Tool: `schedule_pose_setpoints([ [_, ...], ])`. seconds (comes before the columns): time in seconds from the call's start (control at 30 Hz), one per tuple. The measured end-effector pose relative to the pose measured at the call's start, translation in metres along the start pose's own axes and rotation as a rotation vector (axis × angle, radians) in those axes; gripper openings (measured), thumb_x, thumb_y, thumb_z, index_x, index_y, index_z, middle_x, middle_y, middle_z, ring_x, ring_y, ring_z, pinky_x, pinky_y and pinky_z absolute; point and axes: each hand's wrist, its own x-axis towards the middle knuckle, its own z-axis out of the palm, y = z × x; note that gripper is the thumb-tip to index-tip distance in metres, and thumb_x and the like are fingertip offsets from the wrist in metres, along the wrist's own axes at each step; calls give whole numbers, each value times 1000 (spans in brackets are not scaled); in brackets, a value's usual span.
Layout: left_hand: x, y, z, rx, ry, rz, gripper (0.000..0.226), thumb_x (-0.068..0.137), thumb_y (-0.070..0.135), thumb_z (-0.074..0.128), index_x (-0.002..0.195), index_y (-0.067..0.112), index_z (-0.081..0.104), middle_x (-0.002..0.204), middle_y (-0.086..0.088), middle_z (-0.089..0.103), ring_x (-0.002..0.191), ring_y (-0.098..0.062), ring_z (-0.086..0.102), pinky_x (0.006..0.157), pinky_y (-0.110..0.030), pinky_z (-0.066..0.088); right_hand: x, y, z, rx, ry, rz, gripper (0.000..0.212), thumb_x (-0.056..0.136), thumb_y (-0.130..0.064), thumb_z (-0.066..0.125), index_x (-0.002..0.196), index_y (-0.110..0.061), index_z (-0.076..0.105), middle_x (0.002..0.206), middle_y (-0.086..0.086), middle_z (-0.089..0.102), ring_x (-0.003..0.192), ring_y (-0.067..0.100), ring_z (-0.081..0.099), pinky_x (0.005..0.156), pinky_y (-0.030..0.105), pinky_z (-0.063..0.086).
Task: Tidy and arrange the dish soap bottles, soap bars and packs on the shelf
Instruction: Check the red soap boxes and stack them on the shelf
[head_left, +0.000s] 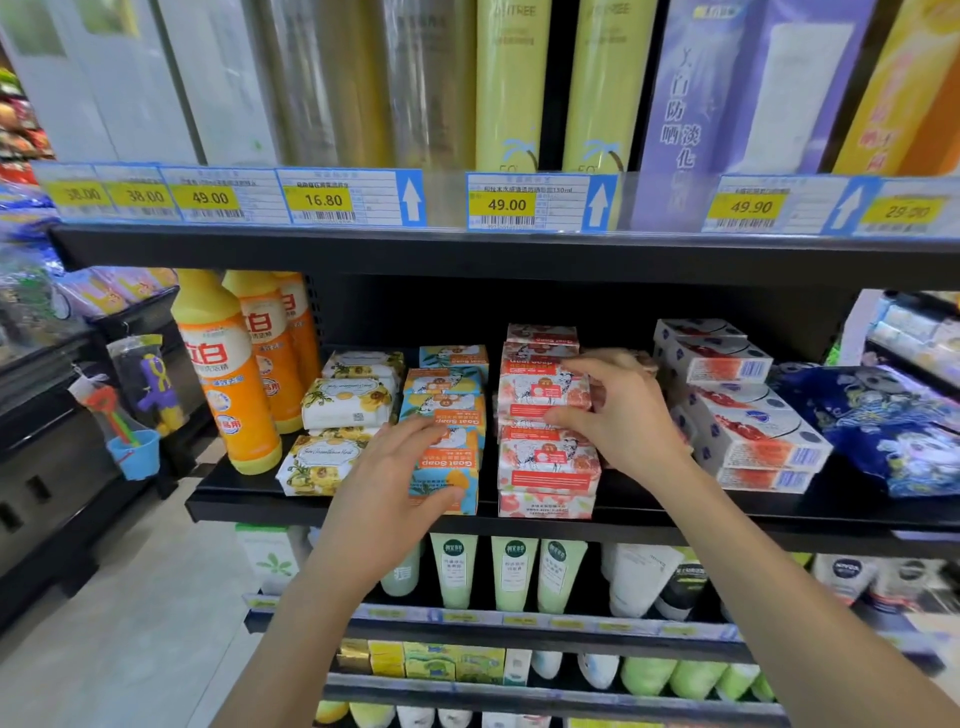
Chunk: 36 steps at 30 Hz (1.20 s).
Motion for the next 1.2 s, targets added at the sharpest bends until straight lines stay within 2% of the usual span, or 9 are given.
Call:
schedule_pose_setpoints([
  [0.13, 0, 0, 1, -19, 16, -16, 69, 88, 40, 78, 149, 29, 48, 155, 16, 40, 145, -7, 33, 119, -35, 35, 0, 1, 0, 33, -19, 25, 58, 77, -32, 88, 130, -20, 68, 136, 0, 52, 126, 21, 54, 109, 44, 49],
  [0.3, 0, 0, 2, -22, 22, -30, 68, 87, 39, 79, 148, 29, 50, 155, 16, 42, 145, -8, 35, 117, -36, 38, -9, 16, -20, 85, -45, 55, 62, 79, -38, 85, 135, -24, 63, 136, -4, 61, 121, 15, 61, 106, 36, 50],
  [0.37, 1, 0, 2, -27, 22, -32, 67, 87, 39, 79, 147, 30, 51, 154, 17, 42, 144, -7, 36, 115, -36, 40, -16, 32, -33, -14, -57, 73, 65, 83, -39, 83, 140, -21, 60, 141, -1, 59, 126, 17, 59, 106, 34, 48],
  [0.5, -1, -1, 3, -27, 29, -40, 67, 87, 40, 79, 147, 30, 50, 154, 18, 41, 144, -5, 34, 114, -38, 42, -24, 53, -47, -214, -213, 120, 75, 85, -36, 81, 150, -14, 50, 152, 6, 50, 138, 25, 49, 114, 41, 42],
  [0.6, -1, 2, 2, -34, 32, -42, 66, 87, 39, 78, 147, 31, 50, 149, 24, 37, 140, 6, 25, 116, -36, 36, -23, 54, -45, -314, -309, 105, 78, 87, -32, 80, 153, -11, 44, 157, 8, 43, 144, 27, 40, 117, 37, 31],
  [0.7, -1, 2, 1, -36, 22, -40, 67, 86, 40, 79, 146, 29, 51, 151, 20, 40, 138, 4, 30, 115, -37, 40, -22, 55, -38, -361, -358, 128, 77, 90, -29, 78, 154, -8, 40, 158, 11, 41, 145, 30, 38, 117, 38, 31],
  [0.83, -2, 6, -1, -30, 22, -54, 69, 87, 38, 79, 148, 29, 49, 146, 26, 34, 133, 9, 18, 117, -33, 31, -24, 63, -31, -459, -372, 93, 75, 91, -31, 76, 155, -13, 41, 157, 9, 40, 147, 29, 32, 117, 42, 30],
  [0.97, -3, 7, 0, -32, 19, -57, 68, 87, 37, 79, 148, 29, 50, 150, 23, 37, 133, 9, 18, 115, -31, 32, -22, 64, -33, -492, -376, 54, 75, 88, -35, 79, 152, -13, 46, 148, 8, 46, 139, 28, 37, 114, 40, 34],
  [1.2, -4, 6, -1, -54, 15, -47, 68, 85, 35, 81, 146, 30, 53, 149, 22, 40, 143, -7, 35, 115, -40, 42, -28, 61, -34, -490, -410, 89, 81, 86, -37, 80, 153, -9, 42, 153, 14, 45, 143, 32, 39, 116, 45, 36],
])
